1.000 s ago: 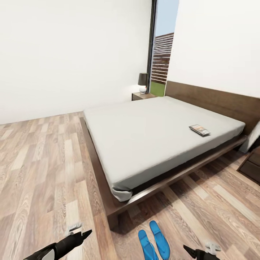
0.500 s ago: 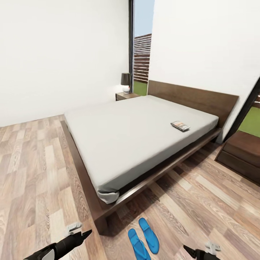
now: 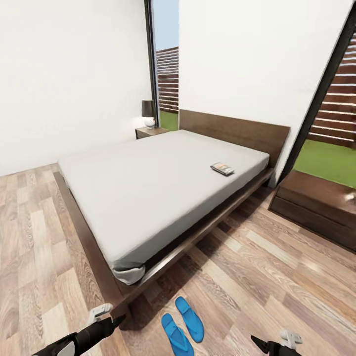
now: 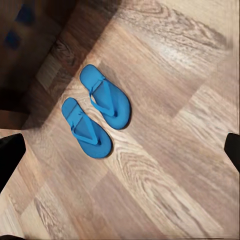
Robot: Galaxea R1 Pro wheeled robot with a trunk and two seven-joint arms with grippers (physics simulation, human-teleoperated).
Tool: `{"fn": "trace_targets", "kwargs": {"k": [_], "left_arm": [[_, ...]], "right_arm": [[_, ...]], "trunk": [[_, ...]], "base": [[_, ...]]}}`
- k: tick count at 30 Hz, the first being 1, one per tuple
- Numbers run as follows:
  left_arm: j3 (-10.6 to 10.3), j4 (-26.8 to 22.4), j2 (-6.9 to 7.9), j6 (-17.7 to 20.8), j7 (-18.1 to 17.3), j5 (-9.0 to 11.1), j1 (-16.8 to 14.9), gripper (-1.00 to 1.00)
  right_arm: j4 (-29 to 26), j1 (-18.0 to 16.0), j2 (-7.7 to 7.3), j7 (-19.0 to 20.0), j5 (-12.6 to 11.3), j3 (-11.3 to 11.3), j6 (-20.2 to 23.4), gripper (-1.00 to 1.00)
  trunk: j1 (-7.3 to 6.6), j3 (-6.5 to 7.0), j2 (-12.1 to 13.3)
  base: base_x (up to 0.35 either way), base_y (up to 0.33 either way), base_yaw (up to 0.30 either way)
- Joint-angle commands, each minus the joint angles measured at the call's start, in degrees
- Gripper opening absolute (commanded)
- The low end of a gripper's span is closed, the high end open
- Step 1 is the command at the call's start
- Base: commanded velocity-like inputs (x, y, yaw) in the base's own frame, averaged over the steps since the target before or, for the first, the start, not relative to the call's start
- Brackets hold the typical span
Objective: In the bedroom, move the book from the bed onto either nightstand, and place the two sandals side by side next to the bed.
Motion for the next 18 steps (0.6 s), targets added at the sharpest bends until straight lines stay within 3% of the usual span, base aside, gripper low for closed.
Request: {"fn": "trace_targets", "kwargs": {"k": [1, 18], "left_arm": [[0.4, 0.1, 0.02, -0.1, -0.2, -0.2, 0.0, 1.0], [0.4, 0.1, 0.02, -0.1, -0.2, -0.2, 0.0, 1.0]], "right_arm": [[0.1, 0.0, -0.02, 0.2, -0.2, 0.0, -0.1, 1.0], [0.1, -0.1, -0.02, 0.2, -0.2, 0.1, -0.1, 1.0]], "trunk": [[-0.01, -0.05, 0.0], [-0.01, -0.05, 0.0]], "base": [[0.0, 0.0, -0.286], [0.0, 0.0, -0.284]]}}
